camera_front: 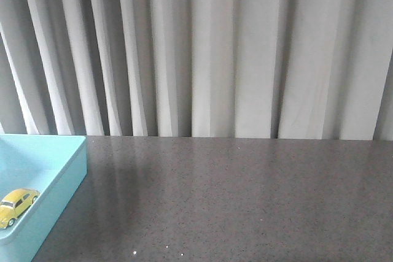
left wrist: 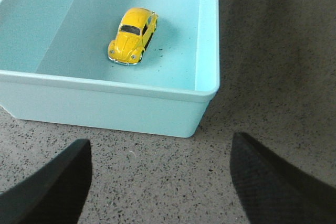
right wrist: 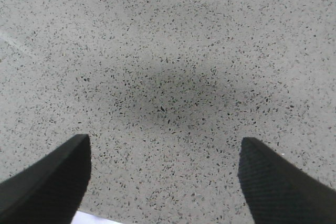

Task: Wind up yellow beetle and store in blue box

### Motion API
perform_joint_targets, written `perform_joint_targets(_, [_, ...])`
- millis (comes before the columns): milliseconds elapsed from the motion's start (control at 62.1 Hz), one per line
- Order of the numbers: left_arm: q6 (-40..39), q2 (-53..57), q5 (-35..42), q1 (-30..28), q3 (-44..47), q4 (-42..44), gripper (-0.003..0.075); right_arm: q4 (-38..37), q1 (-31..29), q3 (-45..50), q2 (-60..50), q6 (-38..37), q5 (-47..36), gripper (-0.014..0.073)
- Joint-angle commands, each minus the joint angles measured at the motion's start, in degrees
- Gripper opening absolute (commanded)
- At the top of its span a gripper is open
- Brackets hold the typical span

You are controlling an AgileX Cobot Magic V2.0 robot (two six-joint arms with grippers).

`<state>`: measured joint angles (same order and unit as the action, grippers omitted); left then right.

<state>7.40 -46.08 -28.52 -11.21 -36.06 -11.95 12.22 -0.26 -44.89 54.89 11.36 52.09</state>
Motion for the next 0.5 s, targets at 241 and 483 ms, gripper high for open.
perform_joint_targets(241, [2.87,11.20,12.54,11.97,8.11,-1.67,0.0539,0.28,0.09,-1.48,-0.68,0.15,-2.70,0.0561])
perform_joint_targets(483, [2.70,12.88,13.13,13.18,8.64,-0.83,0.0528,0.28,0.09,-1.48,-0.68,0.15,-2.75,0.0561])
